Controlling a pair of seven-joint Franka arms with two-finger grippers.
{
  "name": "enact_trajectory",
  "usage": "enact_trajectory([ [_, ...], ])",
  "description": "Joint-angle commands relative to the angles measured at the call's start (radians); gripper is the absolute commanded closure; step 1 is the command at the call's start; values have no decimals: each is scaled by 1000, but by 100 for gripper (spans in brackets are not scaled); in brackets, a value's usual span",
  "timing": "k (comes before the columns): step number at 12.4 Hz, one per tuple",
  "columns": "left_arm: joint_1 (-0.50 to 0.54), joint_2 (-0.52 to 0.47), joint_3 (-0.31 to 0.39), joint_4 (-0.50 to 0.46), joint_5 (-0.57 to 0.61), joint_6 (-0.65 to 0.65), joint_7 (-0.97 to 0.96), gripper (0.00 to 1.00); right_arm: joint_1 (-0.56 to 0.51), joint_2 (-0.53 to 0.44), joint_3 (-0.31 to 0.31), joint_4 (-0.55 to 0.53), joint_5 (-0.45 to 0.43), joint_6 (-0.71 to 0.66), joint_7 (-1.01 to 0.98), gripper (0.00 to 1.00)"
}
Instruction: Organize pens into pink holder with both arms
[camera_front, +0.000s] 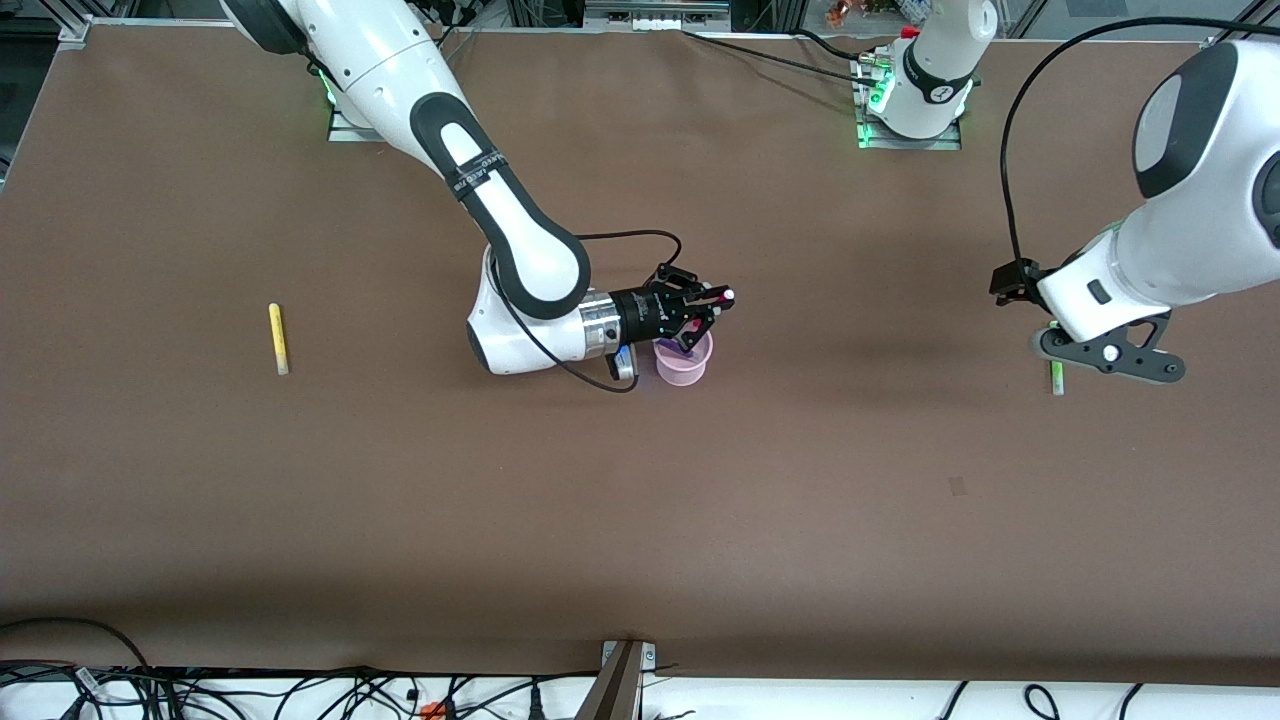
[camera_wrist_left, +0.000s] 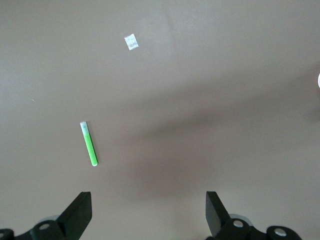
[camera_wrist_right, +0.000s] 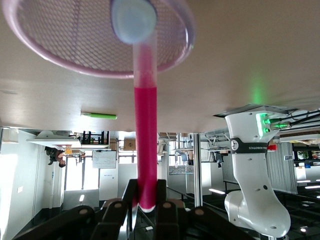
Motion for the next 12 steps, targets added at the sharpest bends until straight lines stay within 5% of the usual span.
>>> enact_trajectory([
  [1, -29, -64, 43, -14, 11, 2, -17, 0, -20, 9, 4, -5, 20, -5, -41, 84],
  [2, -92, -99, 134, -31, 2, 12, -17, 0, -25, 6, 4, -5, 19, -5, -38, 37],
  [3, -165, -142, 236, -61, 2, 61, -17, 0, -22, 0, 1, -5, 14, 7, -36, 0],
  [6, -206, -320, 296, -343, -3, 349, -18, 0, -62, -22, -5, 7, 14, 9, -32, 0],
  [9, -195, -321, 289, -333, -84, 312, -117, 0, -91, -90, -25, 11, -39, 5, -36, 0],
  [12, -195, -308, 290, -318, -110, 313, -133, 0, -94, -244, -133, -18, -176, -42, -100, 0],
])
